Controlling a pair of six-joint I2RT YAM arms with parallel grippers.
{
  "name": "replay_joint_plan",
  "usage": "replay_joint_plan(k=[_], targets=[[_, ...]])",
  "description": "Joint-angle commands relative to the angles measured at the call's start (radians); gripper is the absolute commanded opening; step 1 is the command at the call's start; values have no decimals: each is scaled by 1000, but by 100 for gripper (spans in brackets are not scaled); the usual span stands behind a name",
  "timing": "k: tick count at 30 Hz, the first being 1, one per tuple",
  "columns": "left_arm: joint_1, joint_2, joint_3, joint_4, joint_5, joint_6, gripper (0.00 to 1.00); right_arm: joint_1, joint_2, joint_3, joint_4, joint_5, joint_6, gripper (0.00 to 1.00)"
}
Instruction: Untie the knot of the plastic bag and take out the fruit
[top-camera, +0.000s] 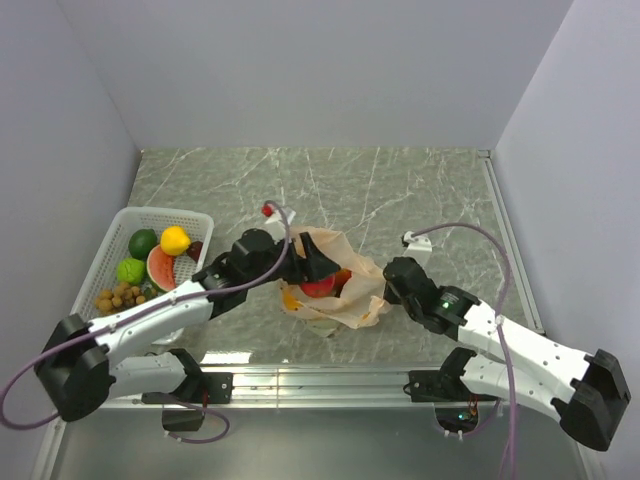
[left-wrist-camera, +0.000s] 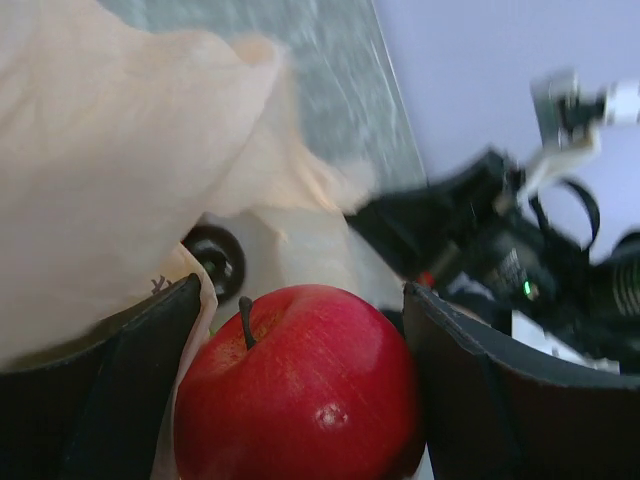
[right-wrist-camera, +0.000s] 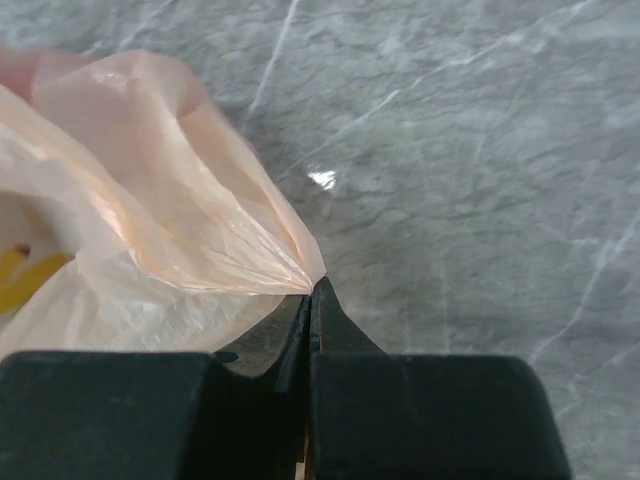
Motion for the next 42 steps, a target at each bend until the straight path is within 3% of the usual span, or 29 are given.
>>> replay_joint_plan(k=[1, 5, 10, 14, 15, 17, 20, 21, 24, 28, 32, 37, 40, 42], targets=[[-27, 60, 95, 9, 265, 57, 19, -31, 69, 87, -23, 135, -32, 0], [-34, 35, 114, -109, 270, 145, 19, -143, 94, 130, -55, 140, -55, 0], [8, -113, 91, -140, 308, 196, 19, -253, 76, 108, -41, 104, -98, 0], [113, -216, 78, -191, 152, 154, 18, -254, 73, 69, -50, 78, -83, 0], [135, -236, 77, -212, 30, 141, 18, -254, 67, 58, -46, 49, -77, 0], [176, -238, 71, -222, -17, 114, 17, -252, 31, 29, -18, -1, -91, 0], [177, -190, 58, -171, 1, 68, 17, -240, -39, 12, 14, -106, -130, 14], [175, -148, 46, -127, 33, 45, 17, -225, -62, 13, 17, -123, -150, 27], [137, -63, -1, -62, -3, -52, 18, -200, -154, 32, 31, -196, -196, 52], [-1, 49, 11, -42, -216, -115, 23, -174, -259, 76, 52, -307, -236, 63], [-86, 176, 66, -76, -374, -113, 31, -143, -272, 98, 101, -403, -255, 66], [-122, 349, 100, -113, -494, -52, 39, -79, -210, 65, 117, -367, -241, 66], [-132, 405, 97, -148, -544, -32, 54, -34, -177, 35, 138, -357, -227, 67], [-139, 394, 87, -156, -555, -25, 78, -5, -159, 24, 149, -357, -221, 67]])
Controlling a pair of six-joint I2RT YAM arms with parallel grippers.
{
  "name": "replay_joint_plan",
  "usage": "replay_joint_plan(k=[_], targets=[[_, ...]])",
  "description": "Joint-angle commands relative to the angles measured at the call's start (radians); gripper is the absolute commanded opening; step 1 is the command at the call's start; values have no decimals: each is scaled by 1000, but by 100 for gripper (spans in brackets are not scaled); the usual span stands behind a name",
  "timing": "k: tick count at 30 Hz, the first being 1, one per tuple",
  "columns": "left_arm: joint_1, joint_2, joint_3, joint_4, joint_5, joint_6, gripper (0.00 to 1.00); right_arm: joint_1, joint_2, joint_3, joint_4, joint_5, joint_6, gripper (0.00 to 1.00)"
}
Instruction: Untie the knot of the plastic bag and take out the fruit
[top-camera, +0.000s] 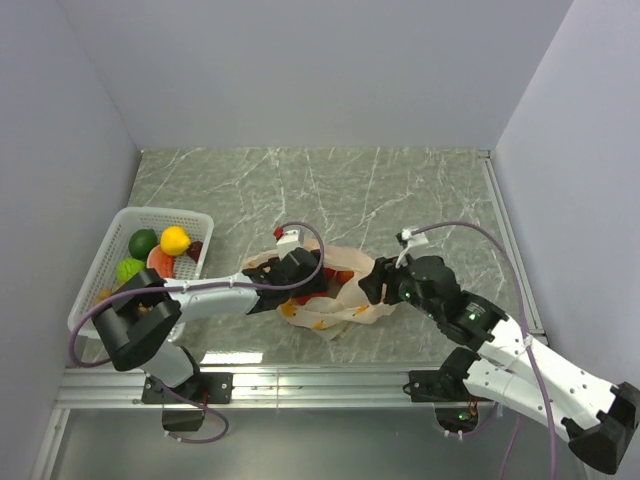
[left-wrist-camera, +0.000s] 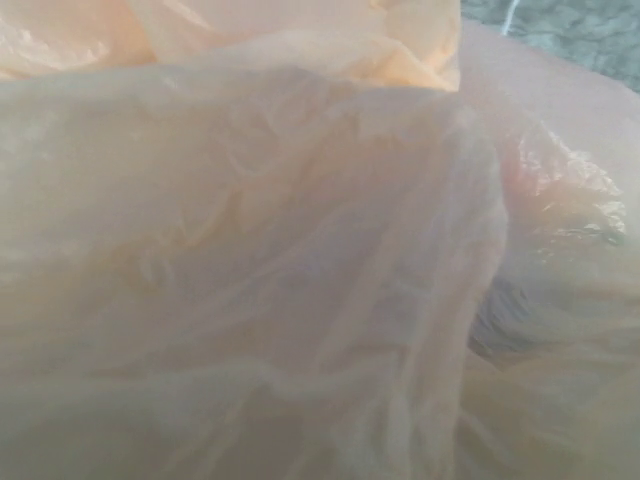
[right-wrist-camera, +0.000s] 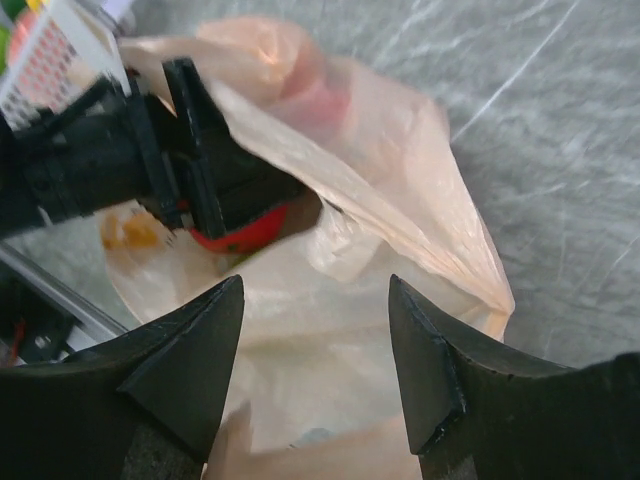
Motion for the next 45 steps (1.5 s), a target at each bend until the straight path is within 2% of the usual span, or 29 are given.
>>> replay_joint_plan(k=[1, 2, 3, 10, 13, 15, 18, 22, 23, 25, 29, 32, 35, 39, 45], targets=[[-25, -23, 9, -31, -94, 38, 86, 48, 26, -30, 49, 3, 3, 67], [-29, -57, 6, -42, -101, 34, 97, 56, 31, -34, 54, 2, 0, 67], [-35, -77, 3, -71, -117, 32, 99, 71, 38, -38, 54, 0, -2, 67], [-58, -301, -16, -212, -160, -22, 99, 134, 70, -103, 28, -23, 21, 64], [-60, -387, -37, -220, -134, -19, 99, 148, 132, -131, 8, -39, 78, 64], [-61, -448, -66, -172, -65, 7, 99, 158, 194, -140, 3, -55, 133, 62], [-61, -534, -120, -125, 10, 44, 96, 191, 254, -156, 26, -35, 206, 60], [-69, -600, -140, -95, 67, 84, 85, 206, 287, -165, 20, 17, 274, 57], [-71, -594, -129, -94, 79, 90, 78, 208, 287, -165, 11, 29, 289, 56], [-89, -571, -80, -100, 111, 121, 73, 209, 287, -160, -9, 78, 311, 55], [-150, -426, 21, -156, 18, 152, 71, 208, 275, -150, -66, 141, 329, 52], [-163, -303, 93, -242, -99, 37, 69, 209, 244, -153, -66, 149, 334, 52], [-163, -196, 121, -235, -157, -45, 69, 209, 215, -156, -57, 146, 331, 52], [-163, -59, 206, -284, -238, -71, 75, 208, 183, -153, -66, 157, 329, 52], [-155, 96, 268, -292, -305, -54, 90, 208, 149, -171, -58, 155, 331, 52]])
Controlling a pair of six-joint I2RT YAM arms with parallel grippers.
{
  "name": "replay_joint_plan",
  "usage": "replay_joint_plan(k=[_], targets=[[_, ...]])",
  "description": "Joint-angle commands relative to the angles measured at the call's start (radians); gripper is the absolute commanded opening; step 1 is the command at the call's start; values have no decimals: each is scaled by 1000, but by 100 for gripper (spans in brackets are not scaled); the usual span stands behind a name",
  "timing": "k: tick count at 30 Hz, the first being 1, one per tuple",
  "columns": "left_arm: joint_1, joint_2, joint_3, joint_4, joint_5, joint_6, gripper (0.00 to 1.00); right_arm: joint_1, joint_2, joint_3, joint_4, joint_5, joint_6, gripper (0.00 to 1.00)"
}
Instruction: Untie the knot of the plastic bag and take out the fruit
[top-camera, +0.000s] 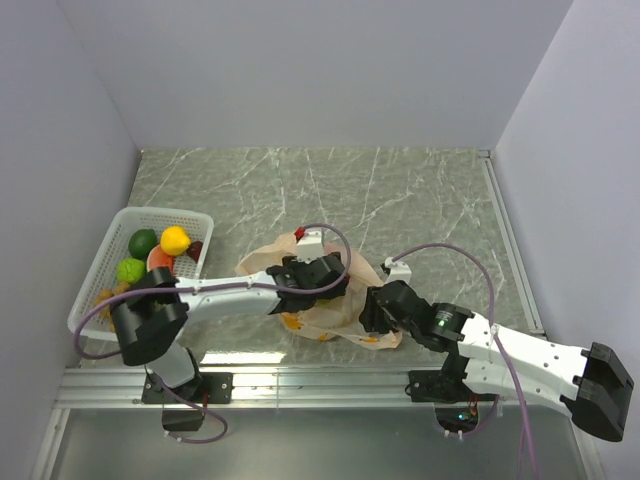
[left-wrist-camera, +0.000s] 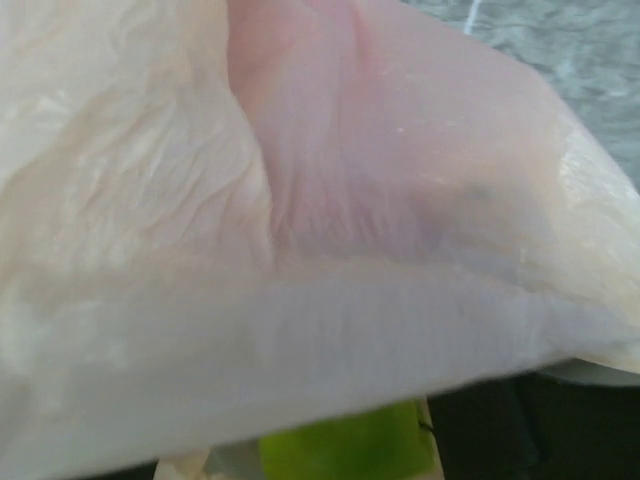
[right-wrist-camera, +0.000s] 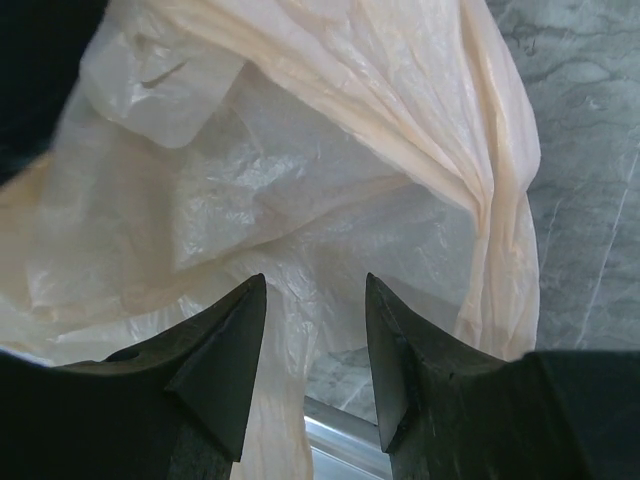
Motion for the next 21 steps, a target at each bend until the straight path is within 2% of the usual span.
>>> replay_joint_plan(k=[1, 6, 9, 12, 13, 15, 16, 19, 21], targets=[[6, 48, 57, -1, -80, -10, 93, 6, -23, -8, 6, 31, 15, 52], [20, 143, 61, 2, -132, -40, 92, 7, -24, -16, 16, 24, 21, 52], [21, 160, 38, 29, -154, -45, 87, 6, -27, -20, 28, 20, 24, 52], [20, 153, 47, 14, -154, -36, 66, 7, -23, -19, 29, 20, 22, 52], [20, 130, 50, 0, -146, -33, 51, 7, -21, -17, 25, 21, 24, 52], [8, 87, 39, 0, -139, 1, 37, 9, -23, -14, 22, 32, 24, 52], [1, 35, 33, 5, -114, 16, 25, 6, -26, -13, 14, 38, 25, 52], [-14, -81, -4, 31, -22, 102, 15, 6, -32, -2, -4, 73, 30, 51], [-17, -143, -30, 40, 97, 162, 13, 6, -37, 7, -12, 102, 35, 51]])
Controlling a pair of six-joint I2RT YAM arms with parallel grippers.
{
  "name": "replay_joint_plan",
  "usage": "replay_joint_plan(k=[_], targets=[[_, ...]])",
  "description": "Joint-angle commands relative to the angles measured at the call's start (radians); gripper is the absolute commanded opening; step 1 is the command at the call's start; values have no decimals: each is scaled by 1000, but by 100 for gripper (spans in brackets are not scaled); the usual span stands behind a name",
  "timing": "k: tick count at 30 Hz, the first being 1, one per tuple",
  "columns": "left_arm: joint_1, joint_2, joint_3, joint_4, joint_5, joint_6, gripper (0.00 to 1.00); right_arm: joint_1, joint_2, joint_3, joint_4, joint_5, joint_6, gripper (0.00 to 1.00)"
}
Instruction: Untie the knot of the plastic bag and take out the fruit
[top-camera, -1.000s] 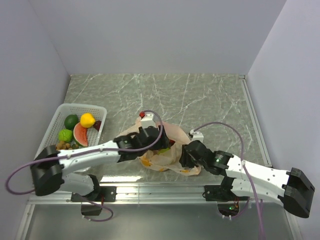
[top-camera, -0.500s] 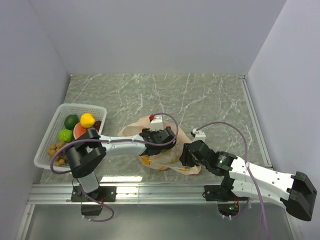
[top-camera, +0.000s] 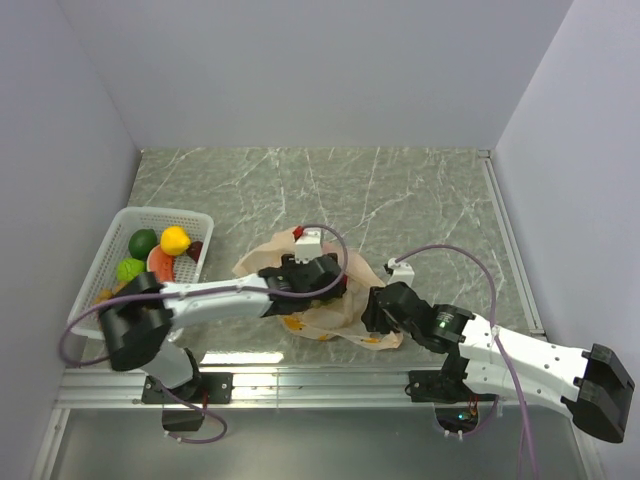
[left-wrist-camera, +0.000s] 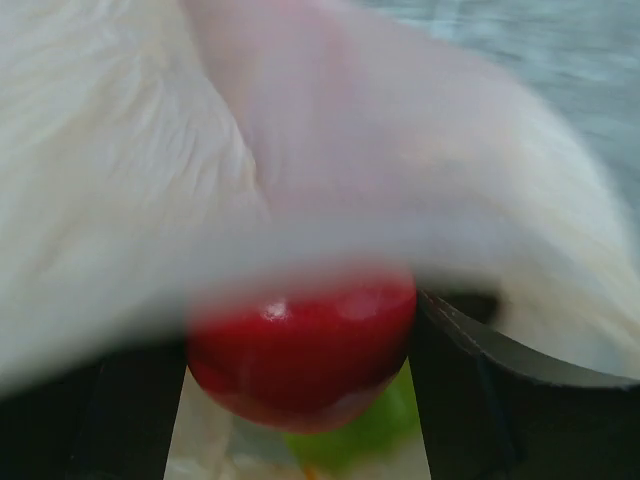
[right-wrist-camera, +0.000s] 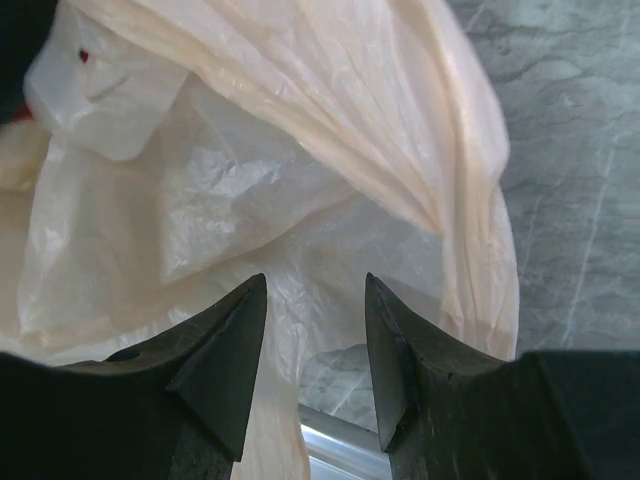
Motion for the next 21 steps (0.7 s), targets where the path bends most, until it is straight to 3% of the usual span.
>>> replay_joint_plan(k=[1, 5, 10, 12, 17, 21], targets=[[-12, -192, -23, 36, 158, 119, 13, 6, -21, 29, -17, 81, 23, 51], [-9, -358, -47, 33, 328, 245, 11, 7, -3, 41, -23, 104, 26, 51], [121, -508, 17, -63, 531, 346, 12, 6, 22, 53, -20, 104, 20, 51], [215, -539, 57, -96, 524, 343, 13, 7, 19, 58, -20, 101, 12, 51], [475, -597, 95, -249, 193, 292, 14, 7, -12, 58, -23, 99, -1, 51], [809, -620, 33, -274, 183, 240, 17, 7, -31, 67, -38, 94, -15, 51]])
